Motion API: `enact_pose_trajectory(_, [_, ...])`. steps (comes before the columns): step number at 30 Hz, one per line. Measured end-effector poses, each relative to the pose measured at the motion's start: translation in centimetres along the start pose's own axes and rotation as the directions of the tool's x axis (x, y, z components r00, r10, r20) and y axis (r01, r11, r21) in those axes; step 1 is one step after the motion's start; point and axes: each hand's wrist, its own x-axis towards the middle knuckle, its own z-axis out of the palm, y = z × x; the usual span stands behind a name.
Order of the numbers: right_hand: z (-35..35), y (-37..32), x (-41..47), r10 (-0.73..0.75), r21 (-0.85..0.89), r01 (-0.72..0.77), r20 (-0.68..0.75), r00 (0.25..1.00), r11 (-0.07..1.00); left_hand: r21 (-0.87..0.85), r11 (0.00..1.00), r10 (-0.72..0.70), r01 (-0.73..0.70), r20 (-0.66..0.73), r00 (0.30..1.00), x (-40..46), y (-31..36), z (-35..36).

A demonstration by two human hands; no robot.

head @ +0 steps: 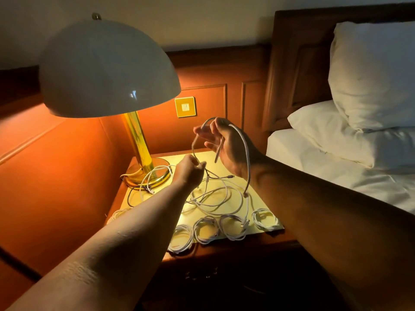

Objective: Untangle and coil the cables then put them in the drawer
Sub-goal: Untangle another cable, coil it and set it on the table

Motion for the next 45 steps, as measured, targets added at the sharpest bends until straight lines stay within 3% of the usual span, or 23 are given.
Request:
enact_pose_trajectory(3, [0.3,0.1,-0.4,0.091,0.264,-0.071,-0.065,0.994,0.962,-0.160,0.987,-0.038,0.026,-0.072,0.997,0.5,0.1,-0.2])
enact_pose_trajectory(4, [0.2,0.4,-0.3,0.109,0.267,-0.082,-0.089,0.990,0.960,-0.254,0.967,-0.042,0.014,-0.103,0.994,0.6,0.2,-0.3])
enact_pose_trajectory(8, [-0.9,2.3,-0.1,0.121,-0.072,-0.137,-0.190,0.974,0.988,-0.415,0.903,0.028,-0.114,-0.208,0.978,0.5,1.5,-1.0])
enact_pose_trajectory(11, [-1.3,2.8,0.0,0.196,-0.350,-0.244,-0.167,0.966,0.904,-0.153,0.932,0.285,-0.330,-0.256,0.924,0.0,2.2,-1.5])
enact_pose_trajectory(13, [-1.2,2.7,-0.4,0.279,-0.606,-0.292,-0.119,0.953,0.740,0.000,0.869,0.486,-0.495,-0.186,0.854,-0.2,2.2,-1.8])
enact_pose_trajectory(15, [-1.1,2.5,-0.6,0.308,-0.724,-0.264,-0.075,0.948,0.637,0.042,0.832,0.554,-0.553,-0.120,0.824,-0.2,2.2,-2.0])
enact_pose_trajectory(18, [-1.1,2.0,-1.0,0.132,-0.730,-0.129,-0.053,0.990,0.672,0.059,0.857,0.514,-0.511,-0.153,0.844,0.2,2.2,-1.9])
enact_pose_trajectory(21, [-1.4,1.5,-1.0,-0.048,-0.639,-0.020,-0.089,0.995,0.769,0.144,0.926,0.372,-0.348,-0.205,0.905,1.1,1.7,-1.7])
enact_pose_trajectory(23, [-1.4,1.0,-1.0,-0.095,-0.576,0.019,-0.102,0.990,0.817,0.198,0.943,0.301,-0.267,-0.168,0.939,1.4,1.1,-1.5])
enact_pose_trajectory(28, [-0.5,0.4,-0.7,-0.108,-0.350,0.068,-0.098,0.989,0.934,0.254,0.940,0.250,-0.228,-0.057,0.967,1.1,0.3,-0.5])
enact_pose_trajectory(31, [0.2,0.0,-0.7,-0.090,-0.093,0.075,-0.178,0.980,0.993,0.233,0.953,0.215,-0.194,-0.069,0.974,1.3,0.2,-0.3])
enact_pose_trajectory(36, [-0.1,-0.7,-0.1,0.042,0.326,0.066,-0.313,0.949,0.943,0.231,0.950,0.227,-0.211,-0.044,0.973,1.9,0.2,-0.5])
enact_pose_trajectory(37, [-0.3,-0.7,0.1,0.054,0.332,0.063,-0.330,0.942,0.941,0.262,0.935,0.256,-0.238,-0.035,0.966,1.9,0.2,-0.5])
enact_pose_trajectory(40, [-1.3,0.2,0.6,0.023,0.097,0.014,-0.378,0.925,0.995,0.416,0.853,0.356,-0.314,-0.024,0.934,1.9,0.4,-0.9])
enact_pose_trajectory(42, [-1.9,0.9,0.7,-0.019,-0.218,-0.061,-0.345,0.938,0.974,0.513,0.802,0.376,-0.306,-0.035,0.926,1.9,0.7,-1.4])
enact_pose_trajectory(43, [-2.2,1.2,0.8,-0.032,-0.424,-0.102,-0.297,0.954,0.900,0.558,0.781,0.366,-0.281,-0.045,0.930,1.9,1.0,-1.7])
enact_pose_trajectory(45, [-2.5,1.9,1.0,0.016,-0.752,-0.149,-0.181,0.983,0.643,0.638,0.730,0.362,-0.247,-0.054,0.931,1.7,1.9,-2.0])
